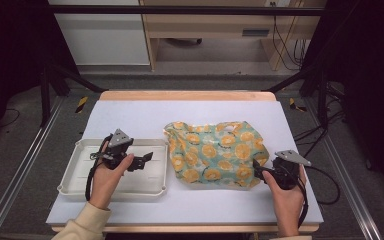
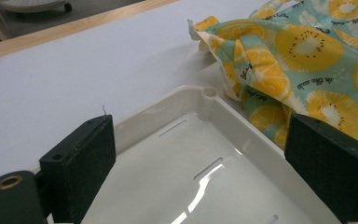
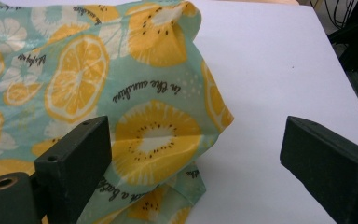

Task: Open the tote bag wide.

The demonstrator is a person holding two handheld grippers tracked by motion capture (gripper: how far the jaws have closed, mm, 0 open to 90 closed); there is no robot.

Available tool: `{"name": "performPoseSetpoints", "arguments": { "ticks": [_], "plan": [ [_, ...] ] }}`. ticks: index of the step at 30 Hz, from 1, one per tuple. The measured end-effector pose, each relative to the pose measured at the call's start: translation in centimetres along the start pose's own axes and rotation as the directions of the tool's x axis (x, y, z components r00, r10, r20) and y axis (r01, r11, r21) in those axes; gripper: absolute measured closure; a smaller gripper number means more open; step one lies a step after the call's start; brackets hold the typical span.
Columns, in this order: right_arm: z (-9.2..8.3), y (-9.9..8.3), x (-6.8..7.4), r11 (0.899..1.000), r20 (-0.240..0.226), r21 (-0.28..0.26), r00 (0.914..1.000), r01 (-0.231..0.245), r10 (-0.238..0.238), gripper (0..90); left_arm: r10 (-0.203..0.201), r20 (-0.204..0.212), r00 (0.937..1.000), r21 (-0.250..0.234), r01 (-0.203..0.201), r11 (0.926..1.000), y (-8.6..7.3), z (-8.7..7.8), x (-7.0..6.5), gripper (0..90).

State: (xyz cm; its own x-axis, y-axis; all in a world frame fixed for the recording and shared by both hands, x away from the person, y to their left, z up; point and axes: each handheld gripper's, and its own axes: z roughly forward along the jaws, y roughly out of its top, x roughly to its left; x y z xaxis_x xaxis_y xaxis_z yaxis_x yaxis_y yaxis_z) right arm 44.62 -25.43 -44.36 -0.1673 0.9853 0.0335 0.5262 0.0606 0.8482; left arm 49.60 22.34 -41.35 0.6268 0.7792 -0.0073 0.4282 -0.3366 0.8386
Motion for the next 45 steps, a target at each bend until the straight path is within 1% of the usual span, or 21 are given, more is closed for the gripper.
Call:
{"name": "performPoseSetpoints", "arguments": {
  "ticks": [6,7,8,9,12,16,23,25,29,30,31,33,34,35,37,38,39,40,41,42,45],
  "plan": [
    [0.1,0.1,0.1,1.000,-0.013,0.009,0.9999,0.003,-0.002,13.0,-0.033,0.046,0.9984,-0.007,0.034,0.9994,-0.1,-0.1,0.4,8.9],
    [0.0,0.2,0.2,1.000,-0.040,0.006,0.9992,0.010,-0.010,15.0,-0.036,0.047,0.9982,-0.008,0.036,0.9993,-0.1,-0.2,0.4,9.0],
    [0.0,0.2,0.2,1.000,-0.040,0.006,0.9992,0.010,-0.010,15.0,-0.037,0.042,0.9984,-0.008,0.037,0.9993,-0.1,-0.2,0.5,9.0],
    [-0.1,0.2,0.4,1.000,-0.058,0.006,0.9979,0.031,-0.030,15.4,-0.043,0.037,0.9984,-0.017,0.044,0.9989,0.0,-0.3,0.4,9.2],
    [-0.3,0.4,0.6,0.999,-0.065,0.004,0.9973,0.034,-0.033,15.4,-0.041,0.036,0.9985,-0.019,0.042,0.9989,0.0,-0.5,0.4,9.2],
    [-0.7,1.0,0.8,0.999,-0.069,0.007,0.9970,0.036,-0.036,16.0,-0.024,0.031,0.9992,0.002,0.024,0.9997,-0.2,-0.4,0.2,9.3],
    [-0.7,4.0,0.5,0.998,-0.059,0.006,0.9967,0.057,-0.056,14.5,0.022,0.027,0.9994,0.010,-0.023,0.9997,-0.1,-0.1,-0.5,9.3],
    [-0.1,5.1,0.5,0.998,-0.057,0.017,0.9965,0.062,-0.061,14.4,0.021,0.034,0.9992,0.009,-0.022,0.9997,-0.1,-0.1,-0.6,9.3],
    [1.8,7.5,1.0,0.996,-0.084,0.050,0.9936,0.080,-0.076,14.3,0.030,0.049,0.9984,0.009,-0.030,0.9995,0.0,0.0,-0.8,9.3],
    [1.8,7.5,1.0,0.996,-0.084,0.050,0.9936,0.080,-0.076,14.3,0.030,0.049,0.9984,0.009,-0.030,0.9995,0.0,0.0,-0.8,9.3],
    [3.5,8.7,1.0,0.995,-0.092,0.073,0.9941,0.064,-0.057,13.7,0.034,0.052,0.9981,0.010,-0.034,0.9994,0.0,0.0,-0.9,9.3],
    [4.1,9.0,0.9,0.995,-0.086,0.083,0.9948,0.062,-0.055,13.7,0.034,0.055,0.9979,0.010,-0.034,0.9994,0.0,0.0,-0.9,9.3],
    [5.9,9.8,0.4,0.991,-0.070,0.130,0.9972,0.035,-0.026,14.3,0.035,0.058,0.9977,0.006,-0.035,0.9994,0.1,-0.1,-0.9,9.4],
    [6.4,10.0,0.2,0.987,-0.064,0.154,0.9976,0.035,-0.025,14.3,0.038,0.064,0.9972,0.001,-0.038,0.9993,0.2,-0.2,-0.9,9.4],
    [7.4,10.2,0.0,0.979,-0.086,0.203,0.9962,0.032,-0.015,17.5,0.039,0.071,0.9967,-0.004,-0.039,0.9992,0.4,-0.3,-1.0,9.4],
    [7.4,10.2,0.0,0.979,-0.086,0.203,0.9962,0.032,-0.015,17.5,0.039,0.071,0.9967,-0.004,-0.039,0.9992,0.4,-0.3,-1.0,9.4],
    [8.3,10.1,-0.3,0.963,-0.104,0.269,0.9945,0.026,0.003,17.1,0.042,0.074,0.9964,-0.005,-0.042,0.9991,0.4,-0.4,-1.0,9.4],
    [8.6,10.0,-0.5,0.955,-0.120,0.297,0.9925,0.014,0.023,17.5,0.044,0.074,0.9963,-0.004,-0.044,0.9990,0.5,-0.4,-1.0,9.4],
    [8.8,9.8,-0.6,0.951,-0.136,0.310,0.9902,0.011,0.033,19.1,0.043,0.073,0.9964,-0.005,-0.043,0.9991,0.5,-0.5,-1.0,9.4],
    [8.8,9.8,-0.6,0.950,-0.145,0.311,0.9887,0.010,0.037,25.4,0.043,0.074,0.9963,-0.009,-0.043,0.9991,0.5,-0.5,-1.1,9.5],
    [8.2,9.6,-0.1,0.955,-0.209,0.292,0.9779,0.045,0.017,52.0,0.045,0.079,0.9958,-0.011,-0.045,0.9989,0.6,-0.6,-1.2,9.5]
  ]
}}
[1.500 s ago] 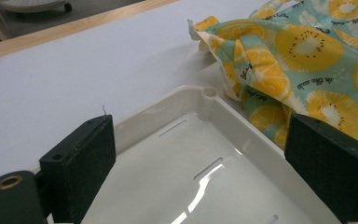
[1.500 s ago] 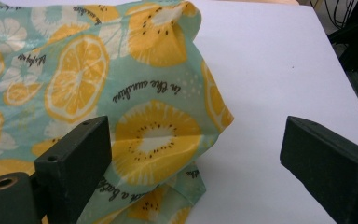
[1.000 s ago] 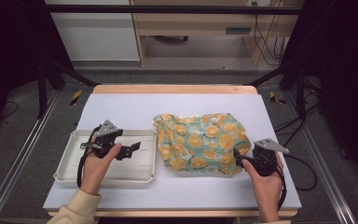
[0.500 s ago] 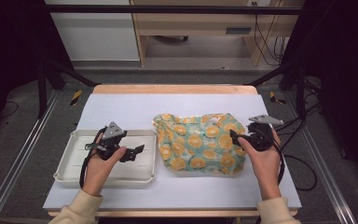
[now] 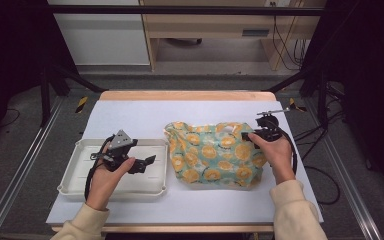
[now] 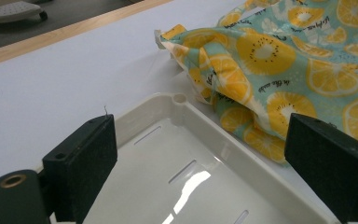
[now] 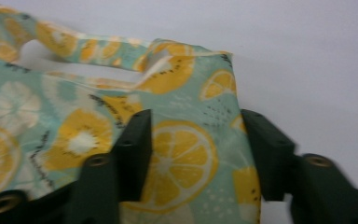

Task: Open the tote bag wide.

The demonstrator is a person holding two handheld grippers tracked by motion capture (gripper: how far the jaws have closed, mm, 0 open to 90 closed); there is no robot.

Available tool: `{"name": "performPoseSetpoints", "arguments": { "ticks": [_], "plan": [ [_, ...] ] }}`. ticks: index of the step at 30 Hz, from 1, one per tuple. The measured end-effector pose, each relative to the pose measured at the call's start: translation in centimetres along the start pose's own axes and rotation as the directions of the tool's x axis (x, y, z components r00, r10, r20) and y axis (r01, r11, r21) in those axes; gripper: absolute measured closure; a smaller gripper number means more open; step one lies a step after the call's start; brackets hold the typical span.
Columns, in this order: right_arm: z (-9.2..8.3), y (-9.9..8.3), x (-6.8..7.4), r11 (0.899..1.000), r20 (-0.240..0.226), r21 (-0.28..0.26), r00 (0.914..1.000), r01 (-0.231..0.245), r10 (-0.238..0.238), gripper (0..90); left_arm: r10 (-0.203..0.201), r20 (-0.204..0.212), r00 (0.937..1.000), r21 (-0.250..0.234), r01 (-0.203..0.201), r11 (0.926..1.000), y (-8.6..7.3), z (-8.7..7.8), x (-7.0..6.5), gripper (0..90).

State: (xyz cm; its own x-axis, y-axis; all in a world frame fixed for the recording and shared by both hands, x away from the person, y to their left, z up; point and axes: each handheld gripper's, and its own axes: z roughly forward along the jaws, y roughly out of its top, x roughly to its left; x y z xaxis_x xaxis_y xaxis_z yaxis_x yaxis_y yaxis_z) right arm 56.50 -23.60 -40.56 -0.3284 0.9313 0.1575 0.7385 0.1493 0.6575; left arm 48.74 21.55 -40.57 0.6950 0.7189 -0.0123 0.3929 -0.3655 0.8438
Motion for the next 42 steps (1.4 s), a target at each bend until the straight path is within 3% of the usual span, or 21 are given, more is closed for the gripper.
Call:
{"name": "performPoseSetpoints", "arguments": {
  "ticks": [2,3,6,8,13,14,15,17,23,24,25,26,28,30,32,34,35,36,38,39,42],
  "plan": [
    [-0.5,-0.4,0.6,0.999,-0.037,-0.025,0.9990,0.026,-0.027,67.6,0.002,0.001,1.0000,0.007,-0.002,1.0000,0.0,0.1,0.0,9.5],
    [-0.5,-0.4,0.6,0.999,-0.037,-0.025,0.9990,0.026,-0.027,67.6,0.002,0.001,1.0000,0.007,-0.002,1.0000,0.0,0.1,0.0,9.6],
    [-2.1,-1.6,2.2,0.992,-0.062,-0.109,0.9959,0.059,-0.066,86.4,0.004,0.008,1.0000,0.020,-0.004,0.9998,-0.2,0.4,-0.1,9.8],
    [-3.2,-2.4,3.2,0.983,-0.091,-0.174,0.9924,0.065,-0.082,87.3,0.007,0.010,0.9999,0.023,-0.008,0.9997,-0.2,0.6,-0.2,10.3],
    [-6.2,-6.4,5.7,0.942,-0.111,-0.311,0.9794,0.127,-0.169,88.4,0.043,0.005,0.9991,0.032,-0.043,0.9986,0.1,0.8,-0.9,13.6],
    [-6.2,-6.4,5.7,0.942,-0.111,-0.311,0.9794,0.127,-0.169,88.4,0.043,0.005,0.9991,0.032,-0.043,0.9986,0.1,0.8,-0.9,14.1],
    [-6.9,-8.3,6.2,0.927,-0.145,-0.357,0.9734,0.115,-0.177,89.1,0.062,0.006,0.9981,0.026,-0.062,0.9977,0.6,0.7,-1.2,15.1],
    [-7.2,-10.2,6.6,0.919,-0.157,-0.371,0.9659,0.135,-0.206,89.1,0.084,-0.003,0.9964,0.021,-0.084,0.9962,1.2,0.5,-1.5,16.5],
    [-7.0,-14.1,6.7,0.935,-0.192,-0.314,0.9539,0.163,-0.231,88.6,0.121,-0.011,0.9926,-0.004,-0.121,0.9926,4.1,1.1,-1.7,17.5],
    [-6.8,-15.0,6.6,0.942,-0.175,-0.274,0.9528,0.195,-0.248,88.5,0.151,-0.006,0.9885,0.006,-0.151,0.9885,5.8,2.1,-1.8,17.5],
    [-6.8,-15.0,6.6,0.942,-0.175,-0.274,0.9528,0.195,-0.248,88.5,0.151,-0.006,0.9885,0.006,-0.151,0.9885,5.8,2.1,-1.8,17.5],
    [-6.8,-15.4,6.4,0.949,-0.173,-0.251,0.9556,0.192,-0.239,88.6,0.162,0.013,0.9866,0.012,-0.163,0.9866,7.5,3.5,-2.1,17.5],
    [-6.8,-15.6,6.3,0.950,-0.167,-0.244,0.9560,0.197,-0.241,88.7,0.183,0.019,0.9829,0.023,-0.184,0.9827,8.3,4.2,-2.4,17.3],
    [-6.9,-15.9,6.3,0.951,-0.145,-0.223,0.9569,0.216,-0.252,88.7,0.244,0.030,0.9694,0.081,-0.245,0.9661,9.7,6.3,-2.7,16.7],
    [-6.9,-16.2,6.0,0.954,-0.138,-0.196,0.9565,0.228,-0.257,88.8,0.258,0.061,0.9642,0.140,-0.264,0.9542,10.5,8.7,-2.5,15.9],
    [-6.7,-16.3,5.8,0.954,-0.133,-0.180,0.9554,0.238,-0.264,88.8,0.260,0.083,0.9620,0.157,-0.271,0.9498,10.6,9.5,-2.4,16.7],
    [-6.7,-16.3,5.8,0.954,-0.133,-0.180,0.9554,0.238,-0.264,88.8,0.238,0.105,0.9655,0.185,-0.254,0.9493,10.6,10.2,-2.4,16.7],
    [-6.7,-16.4,5.7,0.956,-0.134,-0.172,0.9561,0.237,-0.261,88.7,0.224,0.119,0.9672,0.199,-0.245,0.9490,10.5,10.4,-2.4,22.7],
    [-6.7,-16.3,5.5,0.954,-0.133,-0.185,0.9558,0.236,-0.262,88.6,0.216,0.199,0.9558,0.260,-0.264,0.9288,10.0,10.7,-3.2,37.6],
    [-6.7,-16.3,5.5,0.954,-0.135,-0.185,0.9560,0.234,-0.261,88.5,0.224,0.198,0.9544,0.266,-0.272,0.9250,9.6,10.5,-3.5,46.9],
    [-6.6,-16.3,5.5,0.954,-0.131,-0.179,0.9556,0.239,-0.264,88.2,0.222,0.202,0.9539,0.289,-0.274,0.9172,8.7,10.0,-4.1,57.3]
  ]
}}
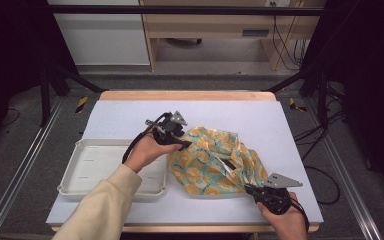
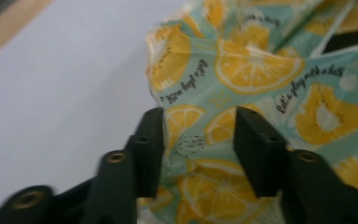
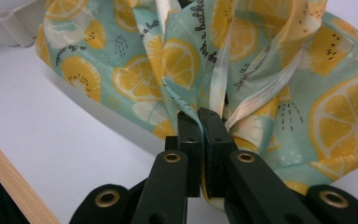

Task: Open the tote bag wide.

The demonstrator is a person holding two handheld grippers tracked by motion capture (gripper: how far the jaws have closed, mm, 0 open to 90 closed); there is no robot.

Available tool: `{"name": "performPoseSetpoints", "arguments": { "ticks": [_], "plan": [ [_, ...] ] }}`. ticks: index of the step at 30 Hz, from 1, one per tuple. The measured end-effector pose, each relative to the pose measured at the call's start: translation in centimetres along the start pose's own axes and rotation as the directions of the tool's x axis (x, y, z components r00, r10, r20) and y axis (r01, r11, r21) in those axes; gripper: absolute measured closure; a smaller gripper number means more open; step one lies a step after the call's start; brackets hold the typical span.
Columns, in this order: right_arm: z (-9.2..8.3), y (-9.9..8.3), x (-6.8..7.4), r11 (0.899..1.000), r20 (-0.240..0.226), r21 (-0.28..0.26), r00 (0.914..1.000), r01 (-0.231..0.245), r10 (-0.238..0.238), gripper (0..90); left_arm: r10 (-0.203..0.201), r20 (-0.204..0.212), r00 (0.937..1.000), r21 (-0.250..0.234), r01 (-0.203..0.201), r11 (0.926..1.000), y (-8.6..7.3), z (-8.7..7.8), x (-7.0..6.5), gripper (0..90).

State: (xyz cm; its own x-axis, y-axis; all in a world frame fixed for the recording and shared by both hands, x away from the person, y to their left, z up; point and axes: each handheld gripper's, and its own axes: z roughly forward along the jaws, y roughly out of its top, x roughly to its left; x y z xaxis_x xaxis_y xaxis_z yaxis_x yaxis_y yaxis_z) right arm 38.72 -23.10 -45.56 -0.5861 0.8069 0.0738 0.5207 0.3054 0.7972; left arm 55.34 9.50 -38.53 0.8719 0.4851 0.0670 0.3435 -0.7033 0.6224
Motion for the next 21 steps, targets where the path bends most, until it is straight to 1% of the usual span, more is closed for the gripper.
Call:
{"name": "performPoseSetpoints", "arguments": {
  "ticks": [1,2,3,4,5,6,7,8,9,10,11,12,13,14,15,16,17,18,19,20,21],
  "plan": [
    [0.0,-0.1,0.0,1.000,0.005,0.008,1.0000,0.003,-0.003,87.8,-0.006,-0.001,1.0000,0.002,0.006,1.0000,-0.3,-0.1,-0.2,67.4],
    [0.0,-0.1,0.0,1.000,0.008,0.010,1.0000,0.001,-0.002,87.7,-0.007,-0.005,1.0000,0.000,0.007,1.0000,-0.5,-0.1,-0.3,74.0],
    [0.0,-0.1,0.0,1.000,0.009,0.006,0.9999,0.008,-0.008,87.6,-0.006,0.002,1.0000,-0.005,0.006,1.0000,-0.8,-0.2,-0.5,81.5],
    [-0.1,-0.1,-0.1,1.000,0.016,0.003,0.9999,0.004,-0.004,87.2,-0.004,0.018,0.9998,-0.029,0.005,0.9996,-1.3,-0.4,-0.9,89.7],
    [-0.1,-0.1,-0.1,1.000,0.016,0.003,0.9999,0.004,-0.004,87.2,-0.004,0.018,0.9998,-0.029,0.005,0.9996,-1.3,-0.4,-0.9,90.0],
    [-0.2,-0.1,-0.1,1.000,0.024,0.001,0.9997,-0.003,0.003,86.9,0.014,0.003,0.9999,-0.041,-0.013,0.9991,-2.0,-1.0,-1.6,90.0],
    [-0.3,-0.1,-0.1,1.000,0.028,0.002,0.9996,-0.010,0.010,86.9,0.022,-0.006,0.9997,-0.044,-0.023,0.9988,-2.4,-1.3,-1.9,90.0],
    [-0.3,-0.2,-0.2,1.000,0.033,0.003,0.9994,-0.010,0.010,86.7,0.021,-0.012,0.9997,-0.060,-0.021,0.9980,-2.9,-1.7,-2.2,90.0],
    [-0.3,-0.2,-0.2,1.000,0.033,0.003,0.9994,-0.010,0.010,86.7,0.021,-0.012,0.9997,-0.060,-0.021,0.9980,-2.9,-1.7,-2.2,90.0],
    [-0.3,-0.2,-0.2,1.000,0.040,0.007,0.9991,-0.011,0.011,85.5,0.014,0.001,0.9999,-0.095,-0.014,0.9954,-4.1,-2.6,-2.8,90.0],
    [-0.3,-0.2,-0.2,1.000,0.043,0.007,0.9990,-0.012,0.012,84.8,0.009,0.003,1.0000,-0.113,-0.008,0.9935,-4.7,-3.1,-3.2,90.0],
    [-0.4,-0.2,-0.2,1.000,0.046,0.006,0.9989,-0.010,0.010,83.2,0.009,0.003,1.0000,-0.113,-0.008,0.9935,-4.7,-3.1,-3.2,90.0],
    [-0.4,-0.2,-0.2,1.000,0.046,0.006,0.9989,-0.010,0.010,83.2,0.010,0.009,0.9999,-0.126,-0.009,0.9920,-5.3,-3.5,-3.6,90.0],
    [-0.4,-0.2,-0.2,1.000,0.049,0.004,0.9988,-0.006,0.006,80.8,0.012,0.027,0.9996,-0.137,-0.008,0.9906,-6.2,-3.9,-4.2,90.0],
    [-0.4,-0.1,-0.2,1.000,0.047,-0.002,0.9989,-0.007,0.007,77.4,0.011,0.038,0.9992,-0.141,-0.005,0.9900,-6.9,-4.0,-4.7,90.0],
    [-0.4,0.0,-0.1,1.000,0.042,-0.008,0.9991,-0.004,0.004,73.3,0.019,0.042,0.9989,-0.134,-0.014,0.9908,-7.5,-4.1,-5.2,90.0],
    [-0.3,0.1,0.0,1.000,0.041,-0.007,0.9991,-0.007,0.007,66.5,0.019,0.038,0.9991,-0.137,-0.013,0.9904,-7.9,-4.1,-5.4,90.0],
    [-0.3,0.4,0.2,1.000,0.054,-0.012,0.9985,0.000,0.001,49.4,0.008,0.043,0.9991,-0.155,-0.001,0.9879,-8.5,-4.1,-5.7,90.0],
    [-0.3,0.6,0.2,1.000,0.060,-0.017,0.9982,0.008,-0.007,43.9,0.022,0.038,0.9990,-0.133,-0.017,0.9910,-8.9,-4.1,-5.9,90.0],
    [-0.4,0.9,0.4,1.000,0.068,-0.022,0.9977,0.006,-0.005,37.7,0.022,0.038,0.9990,-0.133,-0.017,0.9910,-8.9,-4.1,-5.9,90.0],
    [-0.4,0.9,0.4,1.000,0.068,-0.022,0.9977,0.006,-0.005,37.7,0.030,0.028,0.9992,-0.125,-0.027,0.9918,-9.0,-4.2,-5.9,90.0]
  ]
}}
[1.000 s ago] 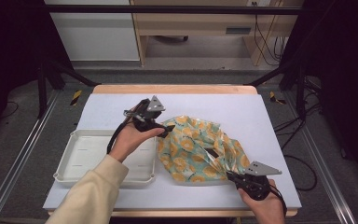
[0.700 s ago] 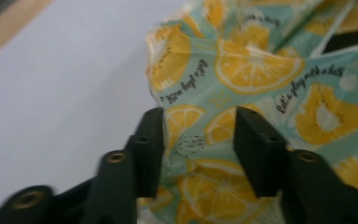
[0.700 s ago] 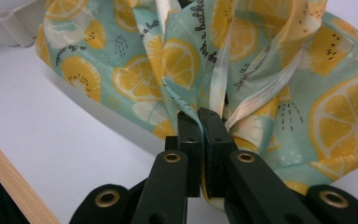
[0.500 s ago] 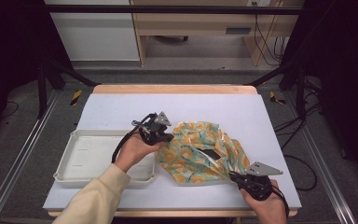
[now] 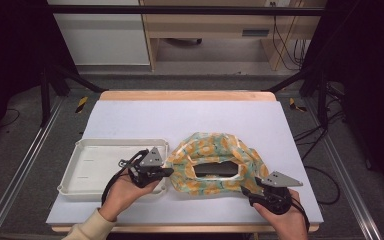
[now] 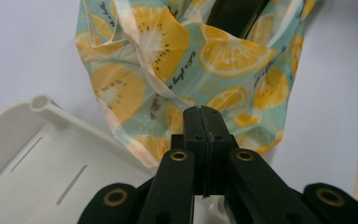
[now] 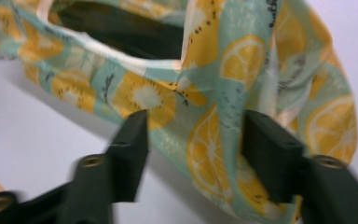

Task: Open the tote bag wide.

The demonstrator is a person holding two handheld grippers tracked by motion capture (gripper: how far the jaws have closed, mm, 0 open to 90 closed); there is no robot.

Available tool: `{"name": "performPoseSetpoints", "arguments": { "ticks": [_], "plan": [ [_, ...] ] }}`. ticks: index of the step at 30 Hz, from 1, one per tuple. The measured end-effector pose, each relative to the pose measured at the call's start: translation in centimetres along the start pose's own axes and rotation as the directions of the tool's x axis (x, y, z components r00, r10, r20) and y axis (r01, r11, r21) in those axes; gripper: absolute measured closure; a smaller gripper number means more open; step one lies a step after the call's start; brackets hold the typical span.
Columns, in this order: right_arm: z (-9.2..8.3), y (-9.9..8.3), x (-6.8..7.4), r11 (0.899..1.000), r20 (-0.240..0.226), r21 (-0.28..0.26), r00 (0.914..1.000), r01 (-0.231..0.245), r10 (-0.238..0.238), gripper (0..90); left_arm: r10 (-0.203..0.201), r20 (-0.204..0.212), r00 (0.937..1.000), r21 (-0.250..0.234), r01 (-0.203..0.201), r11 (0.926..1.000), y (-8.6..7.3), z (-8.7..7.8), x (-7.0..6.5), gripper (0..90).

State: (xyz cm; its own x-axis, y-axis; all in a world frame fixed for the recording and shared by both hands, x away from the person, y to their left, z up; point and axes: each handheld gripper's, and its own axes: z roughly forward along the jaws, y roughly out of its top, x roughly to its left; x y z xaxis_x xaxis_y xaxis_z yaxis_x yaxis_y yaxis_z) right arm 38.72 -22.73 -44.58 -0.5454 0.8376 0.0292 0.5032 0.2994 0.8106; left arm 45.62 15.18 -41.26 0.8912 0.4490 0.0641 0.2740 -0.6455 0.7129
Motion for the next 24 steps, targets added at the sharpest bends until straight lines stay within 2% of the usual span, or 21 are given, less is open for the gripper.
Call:
{"name": "performPoseSetpoints", "arguments": {
  "ticks": [1,2,3,8,10,11,12,13,14,15,16,17,18,20,22,23,24],
  "plan": [
    [-0.4,0.7,0.2,1.000,0.015,-0.019,0.9998,0.011,-0.011,27.7,-0.001,0.002,1.0000,-0.002,0.001,1.0000,-0.1,-0.1,0.1,90.0],
    [-0.4,0.7,0.2,1.000,0.015,-0.019,0.9998,0.011,-0.011,27.7,-0.013,0.012,0.9998,-0.008,0.013,0.9999,-0.3,-0.2,0.1,90.0],
    [-1.0,1.6,0.1,0.999,0.030,-0.037,0.9994,0.018,-0.016,20.2,-0.009,0.016,0.9998,-0.001,0.009,1.0000,-0.6,-0.2,0.1,90.0],
    [-2.2,4.5,-0.8,0.997,0.040,-0.079,0.9991,0.013,-0.009,13.5,-0.016,0.021,0.9997,-0.002,0.016,0.9999,-0.9,0.0,0.3,90.0],
    [-1.9,6.0,-1.0,0.998,0.035,-0.063,0.9990,0.030,-0.027,12.3,-0.016,0.017,0.9997,-0.004,0.016,0.9999,-0.9,0.0,0.3,90.0],
    [-1.9,6.0,-1.0,0.998,0.035,-0.063,0.9990,0.030,-0.027,12.3,-0.016,0.017,0.9997,-0.004,0.016,0.9999,-0.9,0.0,0.3,90.0],
    [-1.0,7.6,-1.0,0.998,0.029,-0.048,0.9986,0.045,-0.044,12.7,-0.010,0.017,0.9998,-0.005,0.010,0.9999,-0.8,-0.1,0.2,90.0],
    [-1.0,7.6,-1.0,0.998,0.029,-0.048,0.9986,0.045,-0.044,12.7,-0.010,0.017,0.9998,-0.005,0.010,0.9999,-0.8,-0.1,0.2,90.0],
    [-0.4,8.4,-1.0,0.998,0.023,-0.040,0.9987,0.047,-0.046,13.5,-0.009,0.019,0.9998,-0.004,0.009,1.0000,-0.8,-0.1,0.2,90.0],
    [1.2,10.1,-1.0,0.998,0.026,-0.019,0.9976,0.064,-0.064,16.7,-0.010,0.019,0.9998,-0.007,0.011,0.9999,-0.8,-0.2,0.2,90.0],
    [1.2,10.1,-1.0,0.998,0.026,-0.019,0.9976,0.064,-0.064,16.7,-0.012,0.020,0.9997,-0.010,0.012,0.9999,-0.7,-0.2,0.1,90.0],
    [3.1,11.7,-0.9,0.998,0.009,0.006,0.9977,0.066,-0.066,22.3,-0.007,0.020,0.9998,-0.008,0.007,0.9999,-0.7,-0.3,0.1,90.0],
    [3.1,11.7,-0.9,0.998,0.009,0.006,0.9977,0.066,-0.066,22.3,-0.007,0.020,0.9998,-0.008,0.007,0.9999,-0.7,-0.3,0.1,90.0],
    [4.5,12.6,-0.9,0.997,0.006,0.037,0.9975,0.071,-0.071,29.7,-0.010,0.023,0.9997,-0.009,0.011,0.9999,-0.8,-0.4,0.2,90.0],
    [6.3,13.3,-0.6,0.990,-0.007,0.106,0.9960,0.089,-0.089,42.6,-0.010,0.025,0.9996,-0.005,0.010,0.9999,-0.8,-0.4,0.2,90.0],
    [7.0,13.4,-0.5,0.985,-0.019,0.137,0.9941,0.108,-0.107,56.2,-0.016,0.028,0.9995,-0.008,0.016,0.9998,-0.9,-0.4,0.3,90.0],
    [7.0,13.4,-0.5,0.985,-0.019,0.137,0.9941,0.108,-0.107,56.2,-0.016,0.028,0.9995,-0.008,0.016,0.9998,-0.9,-0.4,0.3,90.0]
  ]
}}
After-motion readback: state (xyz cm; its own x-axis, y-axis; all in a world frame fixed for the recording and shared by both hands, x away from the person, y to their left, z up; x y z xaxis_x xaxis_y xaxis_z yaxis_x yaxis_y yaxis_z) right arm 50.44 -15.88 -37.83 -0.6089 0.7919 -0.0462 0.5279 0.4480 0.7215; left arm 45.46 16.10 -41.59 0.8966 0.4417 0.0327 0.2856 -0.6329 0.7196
